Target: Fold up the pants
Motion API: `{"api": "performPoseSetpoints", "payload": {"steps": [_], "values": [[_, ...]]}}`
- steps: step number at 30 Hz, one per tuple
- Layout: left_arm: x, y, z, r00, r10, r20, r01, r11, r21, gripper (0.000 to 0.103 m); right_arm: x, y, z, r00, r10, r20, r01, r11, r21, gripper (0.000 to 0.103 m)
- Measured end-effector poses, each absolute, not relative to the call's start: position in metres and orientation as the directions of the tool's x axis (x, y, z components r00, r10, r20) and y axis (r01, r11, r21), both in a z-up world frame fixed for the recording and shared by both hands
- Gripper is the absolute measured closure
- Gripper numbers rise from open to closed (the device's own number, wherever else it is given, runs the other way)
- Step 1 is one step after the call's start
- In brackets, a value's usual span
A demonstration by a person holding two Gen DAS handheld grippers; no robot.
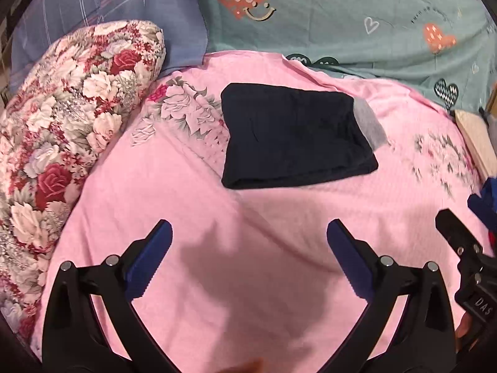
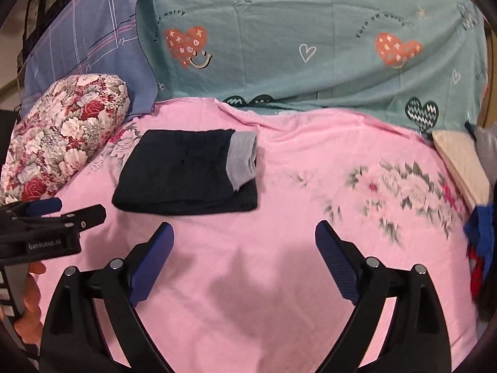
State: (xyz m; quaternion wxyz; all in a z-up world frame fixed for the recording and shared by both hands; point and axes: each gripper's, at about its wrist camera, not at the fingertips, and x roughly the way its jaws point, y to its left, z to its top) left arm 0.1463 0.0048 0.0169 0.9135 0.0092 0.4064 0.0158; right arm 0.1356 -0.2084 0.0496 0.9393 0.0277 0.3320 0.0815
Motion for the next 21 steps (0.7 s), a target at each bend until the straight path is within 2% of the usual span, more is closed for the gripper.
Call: {"api": "performPoseSetpoints", "payload": {"steps": [7, 21], "values": [[0.120, -0.007, 0.019, 0.694, 0.067, -0.717, -0.008, 0.996, 0.084, 0.002, 0.115, -0.207, 0.042, 0.790, 0.177, -0.588, -0.129, 0.984, 0.122, 0.010], [0.114, -0.014, 0.016, 0.699, -0.006, -0.715, 0.025, 1.000, 0.016, 0.002, 0.112, -0.210, 0.035, 0.801, 0.153, -0.578, -0.116, 0.988, 0.101, 0.010]]}}
